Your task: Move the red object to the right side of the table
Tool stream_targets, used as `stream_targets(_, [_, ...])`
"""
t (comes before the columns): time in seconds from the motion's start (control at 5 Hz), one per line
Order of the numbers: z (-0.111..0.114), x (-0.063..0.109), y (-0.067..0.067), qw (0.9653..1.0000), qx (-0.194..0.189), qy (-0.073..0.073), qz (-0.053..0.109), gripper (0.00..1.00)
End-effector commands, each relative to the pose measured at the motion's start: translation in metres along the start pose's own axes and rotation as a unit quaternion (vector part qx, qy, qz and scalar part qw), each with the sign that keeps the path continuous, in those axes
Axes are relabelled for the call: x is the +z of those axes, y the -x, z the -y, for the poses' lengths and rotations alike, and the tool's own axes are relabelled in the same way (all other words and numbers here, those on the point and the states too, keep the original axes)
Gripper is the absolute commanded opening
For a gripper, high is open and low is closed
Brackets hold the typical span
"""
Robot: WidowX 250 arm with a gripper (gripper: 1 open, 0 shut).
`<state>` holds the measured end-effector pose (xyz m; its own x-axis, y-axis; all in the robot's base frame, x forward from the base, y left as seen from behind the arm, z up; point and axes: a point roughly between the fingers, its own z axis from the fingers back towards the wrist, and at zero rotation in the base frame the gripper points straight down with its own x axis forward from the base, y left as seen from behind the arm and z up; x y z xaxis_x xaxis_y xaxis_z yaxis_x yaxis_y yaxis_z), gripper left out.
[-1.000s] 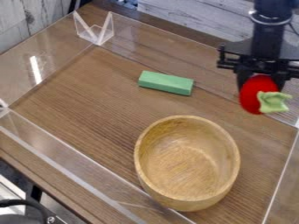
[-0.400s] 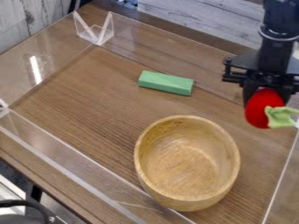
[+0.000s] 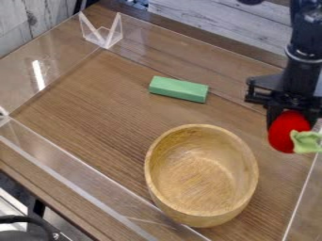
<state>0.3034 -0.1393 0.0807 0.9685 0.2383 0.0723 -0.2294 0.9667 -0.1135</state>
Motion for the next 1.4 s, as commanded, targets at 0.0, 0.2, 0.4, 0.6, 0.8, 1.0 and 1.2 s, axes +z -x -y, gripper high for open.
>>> stream_targets(0.0, [0.011, 0.006, -0.008, 0.9995, 0.023, 0.01, 0.022, 1.0])
stream_targets(0.2, [0.013, 0.001, -0.01, 0.9996, 0.017, 0.01, 0.018, 1.0])
stream_targets(0.4, [0.018, -0.016, -0.007, 0.9999, 0.007, 0.006, 0.007, 1.0])
stream_targets(0.6, [0.02, -0.031, -0.006, 1.0, -0.001, 0.002, 0.0, 1.0])
stream_targets(0.8, [0.02, -0.039, -0.006, 0.9999, 0.011, -0.005, -0.005, 0.0])
stream_targets(1.0, [0.024, -0.016, -0.011, 0.9998, 0.013, 0.0, 0.011, 0.0])
stream_targets(1.2, [0.024, -0.007, -0.01, 0.9997, 0.009, 0.007, 0.023, 0.0])
